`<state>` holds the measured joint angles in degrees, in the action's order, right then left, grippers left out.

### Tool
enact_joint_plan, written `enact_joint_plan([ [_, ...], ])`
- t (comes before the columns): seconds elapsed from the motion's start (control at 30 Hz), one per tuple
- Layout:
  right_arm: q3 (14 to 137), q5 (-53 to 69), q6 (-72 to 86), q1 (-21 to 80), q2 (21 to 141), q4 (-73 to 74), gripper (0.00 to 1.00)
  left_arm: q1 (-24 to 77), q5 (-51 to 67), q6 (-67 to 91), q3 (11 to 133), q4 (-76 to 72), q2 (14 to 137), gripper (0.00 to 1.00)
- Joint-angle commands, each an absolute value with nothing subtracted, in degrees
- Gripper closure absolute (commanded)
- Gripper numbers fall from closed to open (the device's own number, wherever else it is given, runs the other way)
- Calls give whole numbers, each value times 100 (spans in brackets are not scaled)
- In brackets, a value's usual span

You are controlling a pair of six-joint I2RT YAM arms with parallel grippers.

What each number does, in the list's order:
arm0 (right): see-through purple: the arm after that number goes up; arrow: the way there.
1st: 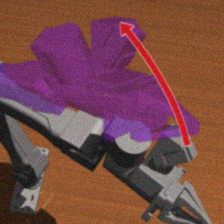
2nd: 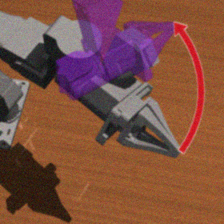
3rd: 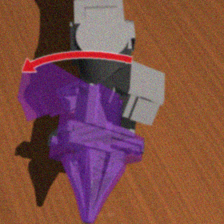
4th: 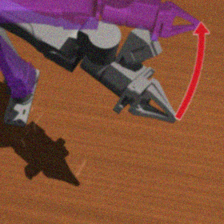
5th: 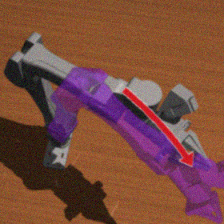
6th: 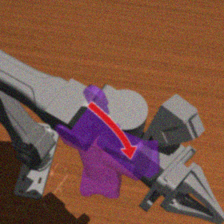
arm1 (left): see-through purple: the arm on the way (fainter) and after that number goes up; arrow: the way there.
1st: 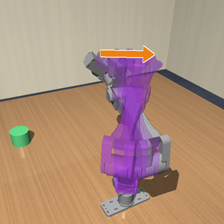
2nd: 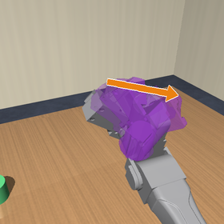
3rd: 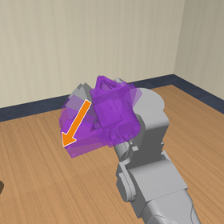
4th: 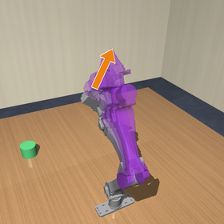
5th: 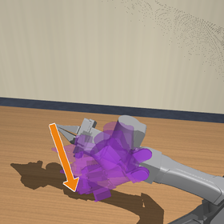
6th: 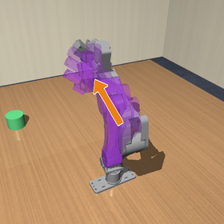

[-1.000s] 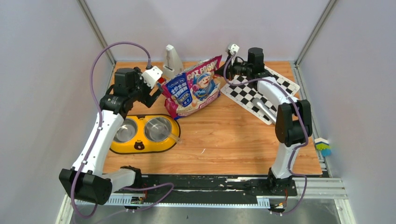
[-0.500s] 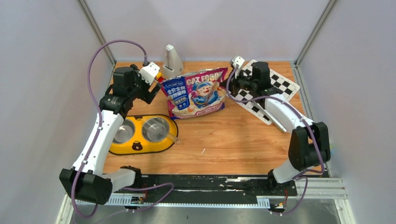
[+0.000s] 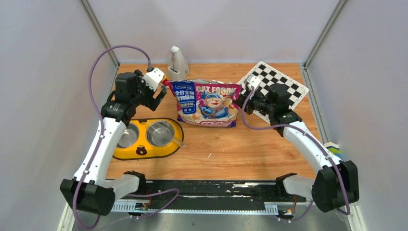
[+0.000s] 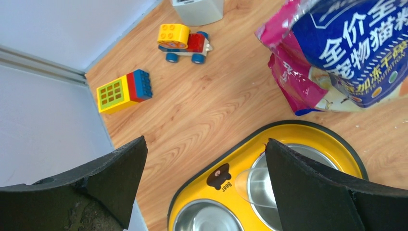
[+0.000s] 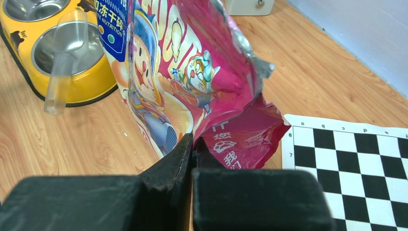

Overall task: Serve the pet food
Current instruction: Move the pet food bag to the center of the board.

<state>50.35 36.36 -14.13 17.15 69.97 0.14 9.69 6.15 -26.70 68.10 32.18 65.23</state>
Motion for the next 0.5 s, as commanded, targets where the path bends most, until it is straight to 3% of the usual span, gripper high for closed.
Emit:
enact_joint_plan([
  [0.0, 4864, 3130, -1502, 1638, 6535, -965, 100, 945, 1012, -2712, 6629, 3219, 6157, 0],
  [0.47, 4599, 2761, -1338, 951, 6374, -1599, 100, 941, 1539, -3062, 5979, 3177, 6009, 0],
])
